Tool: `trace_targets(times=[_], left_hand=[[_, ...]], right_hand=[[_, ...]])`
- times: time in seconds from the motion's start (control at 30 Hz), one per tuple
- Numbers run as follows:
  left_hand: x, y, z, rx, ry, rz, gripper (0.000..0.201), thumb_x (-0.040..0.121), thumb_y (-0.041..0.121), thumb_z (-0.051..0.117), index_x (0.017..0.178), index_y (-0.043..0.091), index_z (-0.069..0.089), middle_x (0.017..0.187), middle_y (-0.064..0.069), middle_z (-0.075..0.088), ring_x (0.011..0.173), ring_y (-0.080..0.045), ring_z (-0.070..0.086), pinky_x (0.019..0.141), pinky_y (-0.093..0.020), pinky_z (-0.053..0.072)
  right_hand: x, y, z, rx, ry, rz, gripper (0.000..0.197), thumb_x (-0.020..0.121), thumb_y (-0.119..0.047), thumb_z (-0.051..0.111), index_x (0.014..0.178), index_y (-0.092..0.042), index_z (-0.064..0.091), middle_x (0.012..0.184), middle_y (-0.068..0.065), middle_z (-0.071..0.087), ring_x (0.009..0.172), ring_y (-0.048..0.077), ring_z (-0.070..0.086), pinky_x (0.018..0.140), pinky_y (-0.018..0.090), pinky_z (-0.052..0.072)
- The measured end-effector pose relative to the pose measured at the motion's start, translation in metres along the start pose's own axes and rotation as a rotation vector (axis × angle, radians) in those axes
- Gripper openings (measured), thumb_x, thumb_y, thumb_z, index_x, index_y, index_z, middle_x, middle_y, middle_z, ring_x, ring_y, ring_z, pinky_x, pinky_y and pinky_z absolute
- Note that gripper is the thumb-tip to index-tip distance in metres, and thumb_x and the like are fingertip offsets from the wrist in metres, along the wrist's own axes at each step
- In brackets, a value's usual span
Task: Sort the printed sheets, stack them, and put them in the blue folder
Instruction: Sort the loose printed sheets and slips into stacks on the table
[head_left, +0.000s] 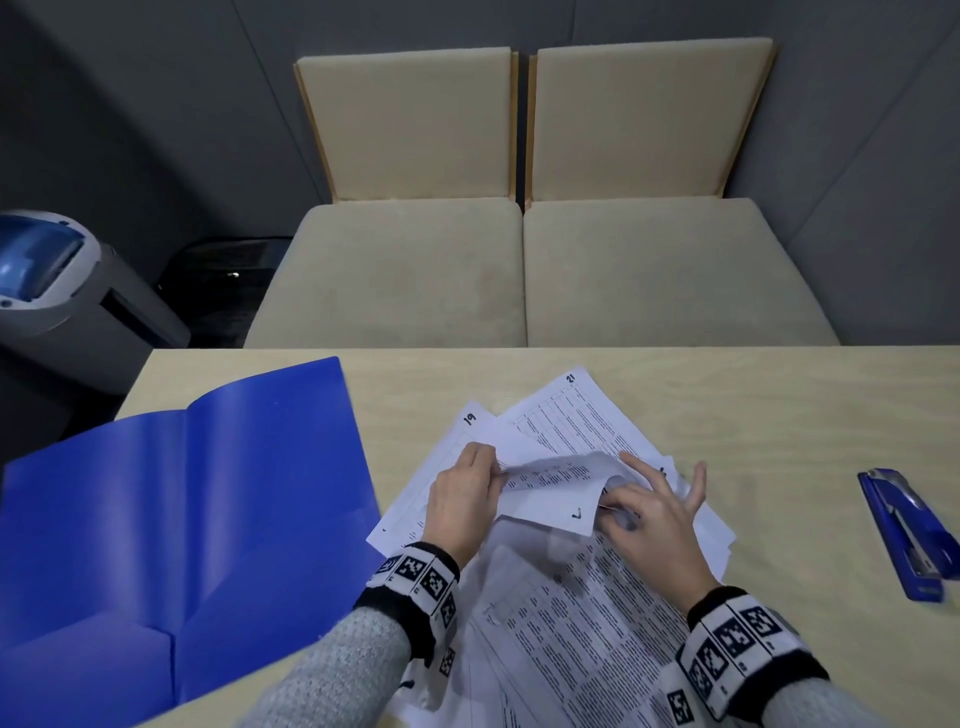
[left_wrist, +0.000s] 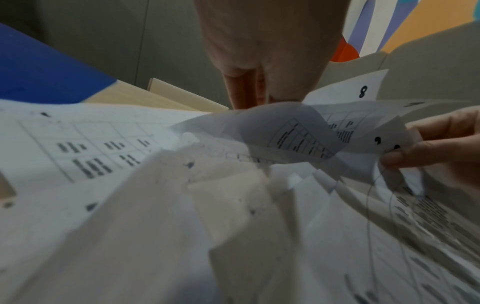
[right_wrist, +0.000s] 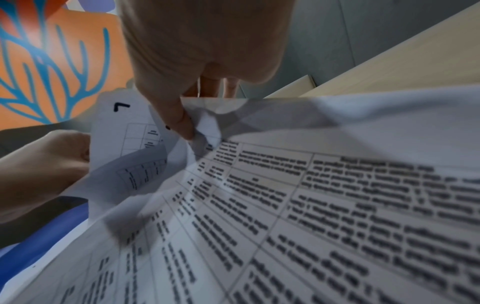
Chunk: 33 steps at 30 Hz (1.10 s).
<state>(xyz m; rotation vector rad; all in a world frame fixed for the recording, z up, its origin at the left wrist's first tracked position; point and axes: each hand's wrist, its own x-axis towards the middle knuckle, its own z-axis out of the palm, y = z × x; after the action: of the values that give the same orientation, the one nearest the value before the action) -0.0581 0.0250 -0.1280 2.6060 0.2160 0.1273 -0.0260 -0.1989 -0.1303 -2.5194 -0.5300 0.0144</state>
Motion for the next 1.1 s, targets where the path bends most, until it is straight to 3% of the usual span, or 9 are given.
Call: trace_targets(times=[0.2,0.33,0.4,0.47,0.57,0.67,0.83,0.93,1.1], left_hand=[[0.002,-0.003,-0.004,0.018,-0.053,0.154,0.017,0.081,0.01,0.064,0.079,0.013,0.048,0.106,-0.001,0.052,0.072,-0.023,0.051,0.055,-0.039,0.045],[0.008,-0.001,-0.01,-0.086,-0.219,0.236,0.017,0.081,0.004,0.059,0.076,0.015,0.047,0.098,0.001,0.064,0.094,-0.02,0.049,0.074,-0.036,0.045],[0.009,-0.001,-0.014,-0.176,-0.323,0.189,0.02,0.084,0.01,0.061,0.074,0.019,0.046,0.095,0.005,0.069,0.095,-0.015,0.054,0.078,-0.028,0.043],[0.01,0.0,-0.018,-0.3,-0.337,0.077,0.021,0.085,0.027,0.066,0.074,0.021,0.05,0.085,0.01,0.069,0.081,-0.006,0.058,0.07,-0.021,0.041],[0.011,0.003,-0.021,-0.562,-0.206,-0.237,0.023,0.092,0.043,0.055,0.096,0.021,0.056,0.064,0.003,0.065,0.055,-0.008,0.055,0.054,-0.023,0.043],[0.016,-0.001,-0.015,-0.453,-0.152,-0.305,0.022,0.094,0.035,0.052,0.11,0.021,0.058,0.059,0.002,0.06,0.058,-0.012,0.057,0.063,-0.029,0.044],[0.008,-0.003,-0.009,-0.291,-0.163,-0.098,0.007,0.083,0.024,0.068,0.089,0.022,0.07,0.081,0.009,0.047,0.07,-0.007,0.052,0.068,-0.022,0.04],[0.005,-0.006,-0.005,-0.223,-0.244,-0.067,0.021,0.077,0.028,0.071,0.096,0.021,0.064,0.095,0.007,0.047,0.087,-0.012,0.046,0.079,-0.025,0.041],[0.013,-0.005,-0.003,-0.317,-0.203,-0.159,0.012,0.078,0.02,0.069,0.086,0.023,0.061,0.105,0.002,0.049,0.104,-0.015,0.043,0.091,-0.031,0.038]], right_hand=[[0.002,-0.006,-0.003,0.022,0.027,0.013,0.041,0.071,-0.012,0.063,0.053,-0.04,0.04,0.06,-0.029,0.051,0.128,0.002,0.041,0.11,0.05,-0.022],[0.006,-0.007,-0.002,0.102,0.014,-0.027,0.057,0.071,-0.002,0.064,0.048,-0.039,0.027,0.051,-0.023,0.045,0.125,0.002,0.042,0.111,0.054,-0.018],[0.007,-0.005,0.001,0.095,-0.028,-0.04,0.053,0.071,-0.004,0.069,0.05,-0.041,0.036,0.058,-0.024,0.054,0.12,0.001,0.046,0.112,0.044,-0.021],[0.005,-0.003,0.003,0.091,-0.035,-0.044,0.024,0.072,-0.019,0.069,0.058,-0.032,0.056,0.066,-0.017,0.06,0.111,0.001,0.051,0.113,0.037,-0.019],[0.0,-0.003,0.006,0.116,-0.011,-0.062,0.011,0.077,-0.034,0.06,0.076,-0.028,0.069,0.075,-0.017,0.064,0.099,-0.001,0.05,0.116,0.042,-0.009],[-0.004,-0.003,0.006,0.108,0.012,-0.061,0.005,0.076,-0.027,0.067,0.075,-0.029,0.071,0.071,-0.017,0.062,0.096,0.001,0.049,0.116,0.049,-0.003],[-0.011,-0.004,0.004,0.104,0.032,-0.11,0.012,0.07,-0.018,0.078,0.07,-0.026,0.069,0.073,-0.024,0.053,0.098,0.004,0.05,0.115,0.047,0.001],[-0.021,-0.003,0.006,0.026,0.029,-0.147,0.015,0.066,-0.007,0.077,0.061,-0.017,0.066,0.073,-0.018,0.06,0.1,-0.001,0.047,0.116,0.04,-0.002],[-0.032,-0.002,0.008,0.006,0.023,-0.129,0.031,0.077,-0.035,0.053,0.053,-0.017,0.059,0.074,-0.02,0.062,0.101,-0.01,0.04,0.117,0.043,0.001]])
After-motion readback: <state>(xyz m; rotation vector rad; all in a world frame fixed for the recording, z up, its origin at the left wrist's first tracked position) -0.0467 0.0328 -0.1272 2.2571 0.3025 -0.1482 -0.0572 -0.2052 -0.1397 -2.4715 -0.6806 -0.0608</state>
